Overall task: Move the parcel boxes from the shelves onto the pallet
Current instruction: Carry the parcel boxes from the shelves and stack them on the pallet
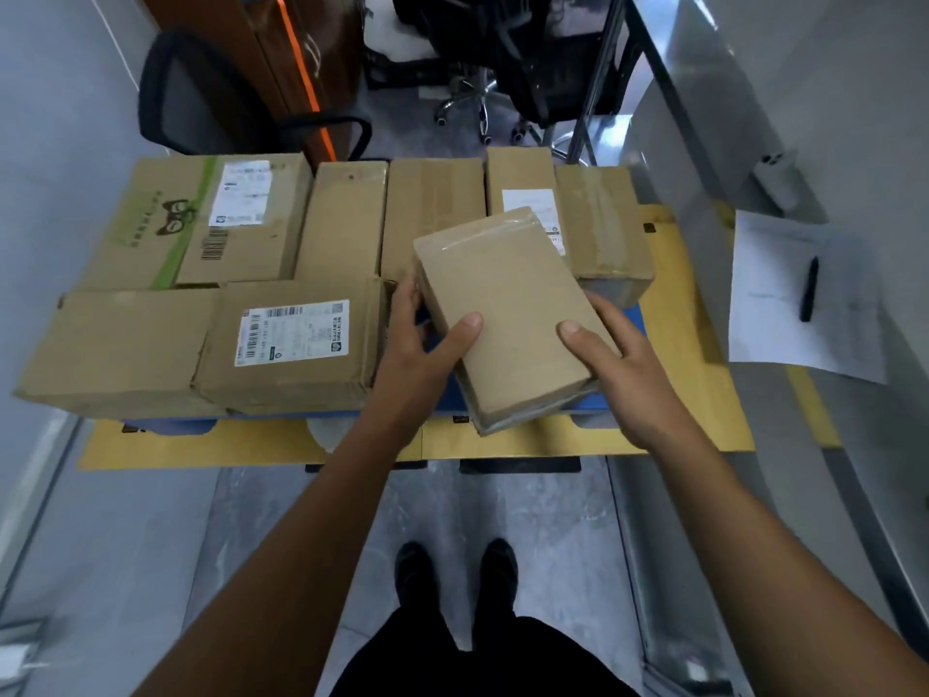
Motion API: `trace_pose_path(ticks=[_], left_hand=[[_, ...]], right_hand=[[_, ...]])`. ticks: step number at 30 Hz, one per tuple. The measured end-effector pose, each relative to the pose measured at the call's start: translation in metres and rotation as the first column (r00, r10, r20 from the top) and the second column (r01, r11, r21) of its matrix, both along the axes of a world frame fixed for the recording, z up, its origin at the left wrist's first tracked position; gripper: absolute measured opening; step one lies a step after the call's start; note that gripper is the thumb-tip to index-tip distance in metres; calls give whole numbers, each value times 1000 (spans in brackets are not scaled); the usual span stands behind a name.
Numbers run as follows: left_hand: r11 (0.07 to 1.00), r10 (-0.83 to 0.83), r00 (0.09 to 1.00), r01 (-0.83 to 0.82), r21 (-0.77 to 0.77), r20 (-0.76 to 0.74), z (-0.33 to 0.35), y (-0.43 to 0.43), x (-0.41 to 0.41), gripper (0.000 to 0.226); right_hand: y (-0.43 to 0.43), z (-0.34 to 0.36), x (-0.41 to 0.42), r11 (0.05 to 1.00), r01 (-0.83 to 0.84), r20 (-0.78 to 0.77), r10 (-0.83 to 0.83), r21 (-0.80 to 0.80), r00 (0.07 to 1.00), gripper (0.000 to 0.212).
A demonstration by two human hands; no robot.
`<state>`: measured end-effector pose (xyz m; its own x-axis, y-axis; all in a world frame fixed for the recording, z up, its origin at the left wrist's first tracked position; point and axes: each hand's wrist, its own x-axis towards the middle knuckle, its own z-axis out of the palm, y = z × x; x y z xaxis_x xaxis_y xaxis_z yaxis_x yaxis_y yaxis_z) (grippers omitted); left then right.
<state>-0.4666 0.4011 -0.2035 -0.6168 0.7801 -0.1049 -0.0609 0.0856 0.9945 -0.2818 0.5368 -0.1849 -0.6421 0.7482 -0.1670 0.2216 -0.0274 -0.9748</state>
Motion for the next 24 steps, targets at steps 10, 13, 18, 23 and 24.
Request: trace_pose_path(ticks=[10,13,18,23,24], left_hand=[[996,76,980,-67,-52,185,-4,16,-18,70],[987,161,952,-159,-27,260,-2,19,-12,37],[943,328,922,-334,-4,204,-3,27,2,19],[913,407,902,-407,-29,144,-9,24,20,53],[910,414,903,-412,-37,113,-11,20,23,54]], right_hand=[[56,8,15,984,-161,34,164,-82,986,51],[45,8,5,994,99,-47,-101,-34,994,54],[-11,-6,0,878,471,-117,-478,-87,870,80],[-56,-27,-4,925,380,-153,-380,-31,912,91],[-56,-29,-5,917,398,-158,-398,-31,904,90]])
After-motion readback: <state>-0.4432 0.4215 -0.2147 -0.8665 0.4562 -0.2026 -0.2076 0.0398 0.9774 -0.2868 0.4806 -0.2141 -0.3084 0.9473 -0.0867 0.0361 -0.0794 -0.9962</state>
